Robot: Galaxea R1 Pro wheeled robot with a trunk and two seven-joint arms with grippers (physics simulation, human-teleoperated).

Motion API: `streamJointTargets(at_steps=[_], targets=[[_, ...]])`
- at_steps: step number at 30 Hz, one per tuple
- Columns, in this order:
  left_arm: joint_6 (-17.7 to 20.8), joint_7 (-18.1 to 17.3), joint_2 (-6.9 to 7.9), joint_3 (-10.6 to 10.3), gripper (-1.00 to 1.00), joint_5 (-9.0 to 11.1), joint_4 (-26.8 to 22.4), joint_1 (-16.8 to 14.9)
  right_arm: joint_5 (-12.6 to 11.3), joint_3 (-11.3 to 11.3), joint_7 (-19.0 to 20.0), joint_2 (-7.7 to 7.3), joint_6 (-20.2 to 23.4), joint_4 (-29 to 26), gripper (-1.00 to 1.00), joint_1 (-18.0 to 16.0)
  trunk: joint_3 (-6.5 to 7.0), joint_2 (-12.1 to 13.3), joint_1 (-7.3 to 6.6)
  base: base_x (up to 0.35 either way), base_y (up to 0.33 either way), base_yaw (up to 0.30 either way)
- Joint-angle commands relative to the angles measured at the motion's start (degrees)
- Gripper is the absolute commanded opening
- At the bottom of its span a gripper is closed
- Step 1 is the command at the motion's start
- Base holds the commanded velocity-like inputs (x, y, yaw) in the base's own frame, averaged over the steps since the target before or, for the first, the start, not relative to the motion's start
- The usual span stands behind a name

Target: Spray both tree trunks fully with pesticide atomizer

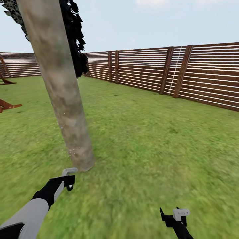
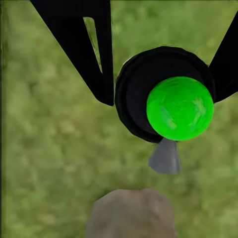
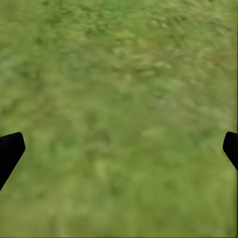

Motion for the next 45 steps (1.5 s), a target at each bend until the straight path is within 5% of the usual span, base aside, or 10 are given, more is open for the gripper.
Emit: streamJointTargets(at_steps=[1,8,14,16,20,32,34,36,39,45], targets=[[0.26,0.11,0.0,-0.16,-1.0,-0.21,-0.04,-0.01,0.0,0.03,0.03,0.0,0.0,0.0,1.0,0.0,0.0,0.0,0.0,0.265,-0.169,0.0],[11.22,1.73,-1.0,-0.27,-1.0,0.01,-1.96,-0.5,0.02,0.05,0.09,0.0,0.0,0.0,1.0,0.0,0.0,0.0,0.0,0.165,-0.093,0.0],[10.7,8.06,-6.87,0.19,-1.0,0.1,-8.75,-0.41,0.09,0.06,0.09,0.08,0.0,0.0,1.0,0.0,0.0,0.0,0.0,0.002,-0.001,0.0],[8.5,9.05,-6.48,0.3,-1.0,-0.05,-8.85,-0.28,0.09,0.06,0.09,0.09,0.0,0.0,1.0,0.0,0.0,0.0,0.0,0.0,0.0,0.0],[6.43,9.41,-1.39,6.67,-1.0,-0.12,-8.3,-0.19,0.09,0.06,0.09,0.09,0.0,0.0,1.0,0.0,0.0,0.0,0.0,0.0,0.0,0.0],[6.14,9.34,-6.44,6.2,-1.0,-0.31,-7.24,-0.19,0.09,0.06,0.17,0.09,0.0,0.0,1.0,0.0,0.0,0.0,0.0,0.0,0.0,0.0],[4.1,8.92,-5.32,6.58,-1.0,-0.31,-7.81,-0.19,0.09,0.06,0.17,0.09,0.0,0.0,1.0,0.0,0.0,0.0,0.0,0.0,0.0,0.0],[2.96,8.58,-1.52,6.44,-1.0,-0.05,-7.49,-0.19,0.09,0.06,0.18,0.09,0.0,0.0,1.0,0.0,0.0,0.0,0.0,0.0,0.0,0.0],[0.86,7.94,-1.43,5.66,-1.0,-0.15,-7.89,-0.11,0.09,0.06,0.18,0.09,0.0,0.0,1.0,0.0,0.0,0.0,0.0,0.0,0.0,0.0],[2.17,6.76,-7.48,0.4,-1.0,-0.22,-18.33,-0.18,0.09,0.06,0.18,0.09,0.0,0.0,1.0,0.0,0.0,0.0,0.0,0.0,0.0,0.0]])
